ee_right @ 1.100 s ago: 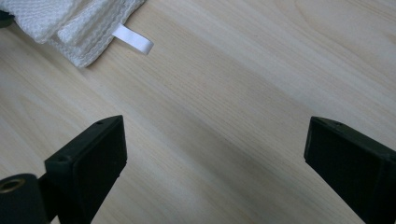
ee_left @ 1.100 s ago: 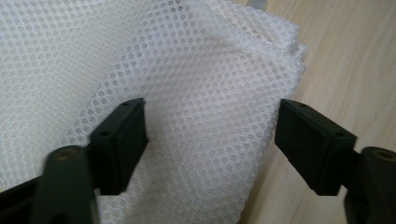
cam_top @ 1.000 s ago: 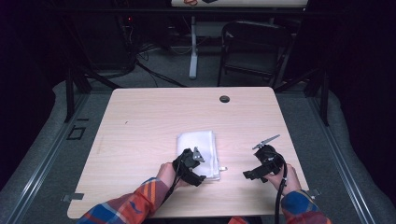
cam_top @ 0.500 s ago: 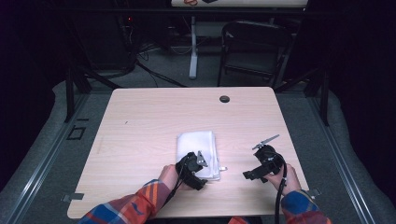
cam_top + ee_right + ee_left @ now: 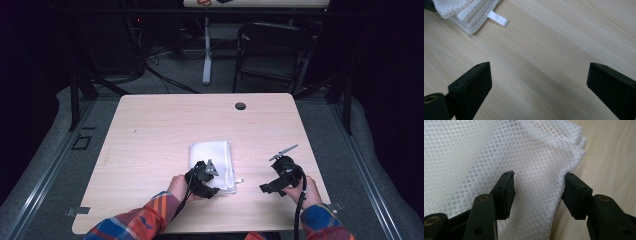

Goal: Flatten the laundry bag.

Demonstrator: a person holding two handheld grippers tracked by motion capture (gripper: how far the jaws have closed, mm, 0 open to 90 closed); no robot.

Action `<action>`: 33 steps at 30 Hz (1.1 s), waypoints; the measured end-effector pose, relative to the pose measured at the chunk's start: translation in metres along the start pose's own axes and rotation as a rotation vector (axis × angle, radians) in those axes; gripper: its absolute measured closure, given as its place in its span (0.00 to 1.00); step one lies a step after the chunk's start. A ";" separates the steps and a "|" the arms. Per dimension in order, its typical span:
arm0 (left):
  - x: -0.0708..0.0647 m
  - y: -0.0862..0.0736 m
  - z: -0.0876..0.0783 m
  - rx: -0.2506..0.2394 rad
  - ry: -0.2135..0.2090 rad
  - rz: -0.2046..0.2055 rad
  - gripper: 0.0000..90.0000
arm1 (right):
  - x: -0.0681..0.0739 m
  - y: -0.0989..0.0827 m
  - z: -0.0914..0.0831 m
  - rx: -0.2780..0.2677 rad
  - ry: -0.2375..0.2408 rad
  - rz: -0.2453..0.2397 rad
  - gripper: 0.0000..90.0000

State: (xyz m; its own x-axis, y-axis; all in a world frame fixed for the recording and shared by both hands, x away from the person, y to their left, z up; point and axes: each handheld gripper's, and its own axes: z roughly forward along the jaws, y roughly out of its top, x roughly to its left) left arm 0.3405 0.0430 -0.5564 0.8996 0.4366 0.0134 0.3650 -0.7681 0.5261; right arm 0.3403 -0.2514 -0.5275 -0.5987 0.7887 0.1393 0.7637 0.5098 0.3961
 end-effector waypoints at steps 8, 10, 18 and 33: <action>0.002 -0.002 -0.001 -0.006 0.037 0.021 0.71 | 0.003 0.002 0.001 -0.005 -0.004 -0.004 0.07; 0.002 -0.003 -0.001 -0.010 0.044 0.024 0.76 | 0.005 0.002 0.001 -0.004 -0.008 -0.004 0.08; 0.005 -0.005 -0.004 -0.039 0.076 0.025 0.92 | 0.015 0.009 0.005 -0.039 0.005 -0.015 0.19; 0.011 -0.006 -0.011 -0.086 0.061 -0.009 0.93 | 0.047 0.029 0.013 -0.127 0.066 -0.156 1.00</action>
State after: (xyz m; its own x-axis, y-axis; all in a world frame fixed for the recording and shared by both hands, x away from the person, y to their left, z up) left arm 0.3459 0.0575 -0.5495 0.8793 0.4726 0.0588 0.3484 -0.7224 0.5973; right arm 0.3374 -0.1948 -0.5210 -0.7247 0.6777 0.1245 0.6265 0.5729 0.5285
